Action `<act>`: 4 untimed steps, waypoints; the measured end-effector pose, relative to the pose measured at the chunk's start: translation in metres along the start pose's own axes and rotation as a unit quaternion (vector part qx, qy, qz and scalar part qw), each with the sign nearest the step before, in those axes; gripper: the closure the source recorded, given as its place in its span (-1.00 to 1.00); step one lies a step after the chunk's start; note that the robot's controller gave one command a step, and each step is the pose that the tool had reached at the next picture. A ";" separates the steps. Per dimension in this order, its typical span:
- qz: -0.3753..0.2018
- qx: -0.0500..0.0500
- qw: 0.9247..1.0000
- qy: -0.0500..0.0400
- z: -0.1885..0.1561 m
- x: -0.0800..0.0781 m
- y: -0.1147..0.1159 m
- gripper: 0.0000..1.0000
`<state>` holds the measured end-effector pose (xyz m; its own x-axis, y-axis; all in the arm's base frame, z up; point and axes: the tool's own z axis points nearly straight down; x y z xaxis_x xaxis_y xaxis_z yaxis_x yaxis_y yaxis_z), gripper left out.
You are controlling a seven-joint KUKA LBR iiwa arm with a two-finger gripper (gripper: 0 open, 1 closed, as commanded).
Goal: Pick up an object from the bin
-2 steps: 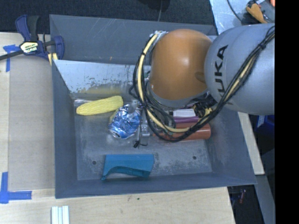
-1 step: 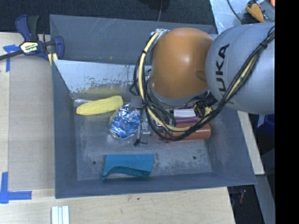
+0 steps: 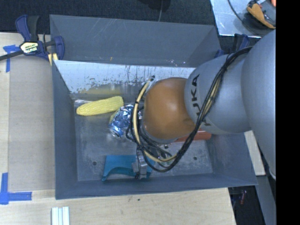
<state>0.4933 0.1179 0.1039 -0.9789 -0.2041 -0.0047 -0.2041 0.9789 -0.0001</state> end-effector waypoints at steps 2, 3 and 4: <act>0.014 0.000 1.000 0.008 0.004 0.004 0.025 -1.00; 0.009 -0.003 1.000 -0.001 0.030 -0.009 0.014 -1.00; 0.011 -0.002 1.000 0.001 0.029 0.002 0.012 1.00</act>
Offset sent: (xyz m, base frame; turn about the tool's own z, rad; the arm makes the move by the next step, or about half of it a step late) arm -0.0091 0.0235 -0.0039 0.0288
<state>0.4888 0.1289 0.0748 -0.9832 -0.1824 -0.0032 -0.1824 0.9832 0.0046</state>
